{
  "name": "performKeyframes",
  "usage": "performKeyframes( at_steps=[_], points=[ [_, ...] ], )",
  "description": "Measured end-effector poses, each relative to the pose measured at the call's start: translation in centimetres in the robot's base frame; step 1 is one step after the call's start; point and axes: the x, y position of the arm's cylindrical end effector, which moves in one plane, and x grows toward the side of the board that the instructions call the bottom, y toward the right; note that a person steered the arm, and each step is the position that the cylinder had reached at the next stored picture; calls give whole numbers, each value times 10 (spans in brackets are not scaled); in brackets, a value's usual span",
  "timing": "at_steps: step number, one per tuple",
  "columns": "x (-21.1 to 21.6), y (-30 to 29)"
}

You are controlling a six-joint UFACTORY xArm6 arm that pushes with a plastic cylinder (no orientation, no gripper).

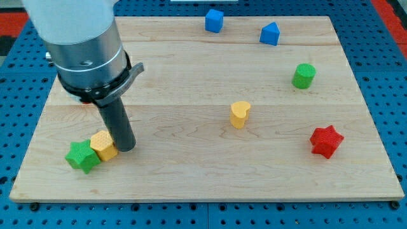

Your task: Place the pointer below to the green star

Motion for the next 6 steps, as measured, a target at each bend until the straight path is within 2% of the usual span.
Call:
performKeyframes(
  at_steps=[3, 5, 6],
  points=[
    [45, -7],
    [54, -74],
    [55, -87]
  ],
)
